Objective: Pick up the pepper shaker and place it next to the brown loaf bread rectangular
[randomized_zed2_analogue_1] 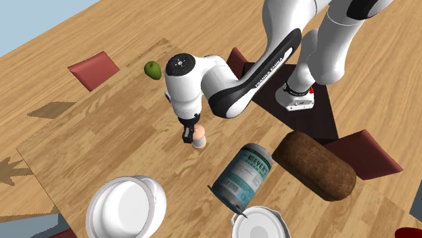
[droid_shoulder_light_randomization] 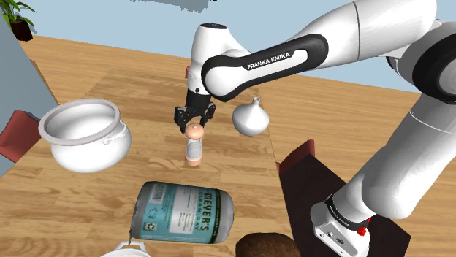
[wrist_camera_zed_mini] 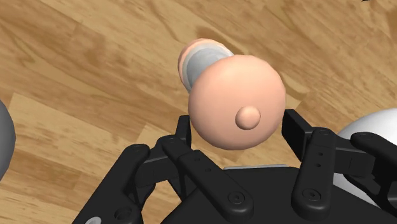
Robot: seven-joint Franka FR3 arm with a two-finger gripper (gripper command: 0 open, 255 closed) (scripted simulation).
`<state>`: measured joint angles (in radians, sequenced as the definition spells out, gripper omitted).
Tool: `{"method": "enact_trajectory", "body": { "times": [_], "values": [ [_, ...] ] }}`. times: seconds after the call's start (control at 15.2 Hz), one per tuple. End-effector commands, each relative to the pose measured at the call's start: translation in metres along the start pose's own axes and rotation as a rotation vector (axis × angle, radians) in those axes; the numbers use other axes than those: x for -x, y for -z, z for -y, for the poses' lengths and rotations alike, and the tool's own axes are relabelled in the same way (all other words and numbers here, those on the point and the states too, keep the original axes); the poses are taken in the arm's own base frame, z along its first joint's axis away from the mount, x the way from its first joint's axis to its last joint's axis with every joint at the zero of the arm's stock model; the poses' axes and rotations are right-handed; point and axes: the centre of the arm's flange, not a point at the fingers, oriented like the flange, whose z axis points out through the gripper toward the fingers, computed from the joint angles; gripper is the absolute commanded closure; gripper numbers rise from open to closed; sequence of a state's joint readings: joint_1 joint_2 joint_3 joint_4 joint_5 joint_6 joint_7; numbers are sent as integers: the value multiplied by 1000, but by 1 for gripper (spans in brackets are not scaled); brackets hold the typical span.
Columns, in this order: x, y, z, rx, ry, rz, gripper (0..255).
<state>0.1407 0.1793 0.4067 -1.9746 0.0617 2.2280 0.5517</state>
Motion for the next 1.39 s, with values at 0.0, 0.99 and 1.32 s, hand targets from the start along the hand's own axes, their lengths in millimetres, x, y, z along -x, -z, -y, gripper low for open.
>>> {"method": "enact_trajectory", "body": {
  "times": [0.0, 0.99, 1.32],
  "values": [
    [0, -1, 0, 1, 0, 1, 255],
    [0, 36, 5, 1, 0, 1, 255],
    [0, 62, 9, 1, 0, 1, 255]
  ]
}}
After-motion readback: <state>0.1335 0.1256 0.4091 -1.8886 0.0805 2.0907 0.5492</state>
